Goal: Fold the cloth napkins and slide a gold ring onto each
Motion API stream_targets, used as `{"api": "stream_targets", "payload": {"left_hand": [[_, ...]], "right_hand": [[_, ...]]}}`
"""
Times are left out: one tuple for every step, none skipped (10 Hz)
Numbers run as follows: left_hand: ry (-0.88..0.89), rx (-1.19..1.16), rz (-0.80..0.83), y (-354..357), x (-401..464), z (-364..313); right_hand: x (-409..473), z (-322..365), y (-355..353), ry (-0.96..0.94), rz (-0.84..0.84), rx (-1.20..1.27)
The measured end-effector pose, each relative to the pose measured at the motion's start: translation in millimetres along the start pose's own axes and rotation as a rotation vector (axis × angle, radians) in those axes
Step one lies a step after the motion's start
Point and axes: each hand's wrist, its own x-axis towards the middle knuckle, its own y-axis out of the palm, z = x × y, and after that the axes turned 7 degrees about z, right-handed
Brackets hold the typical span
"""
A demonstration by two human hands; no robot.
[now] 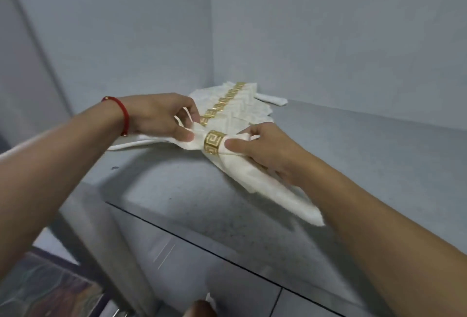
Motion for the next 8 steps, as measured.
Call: {"api": "stream_targets", "payload": {"left_hand": [[-0.071, 0.024, -0.082, -4, -9, 31], [-0.132, 0.117, -0.219, 6, 1, 47], [-0.181, 0.135, -0.311, 24, 13, 60], [-0.213, 0.115, -0.357, 37, 17, 74], [-0.226, 0.040, -0.427, 45, 16, 83], [-0.229, -0.091, -0.509, 54, 13, 89], [-0.188, -0.123, -0.554, 60, 12, 89], [-0.143, -0.039, -0.624, 64, 9, 89]], "right_hand": [[24, 18, 32, 0.015, 0.007, -0.097], [46, 29, 51, -0.032, -0.047, -0.338], [61, 26, 62, -0.035, -0.105, -0.498], [68, 19, 70, -0.030, -0.116, -0.587], [68, 16, 77, -0.052, -0.166, -0.615], [69, 14, 81, -0.048, -0.207, -0.646], [67, 13, 81, -0.039, -0.222, -0.661], [62, 12, 74, -0.146, -0.228, -0.586]]}}
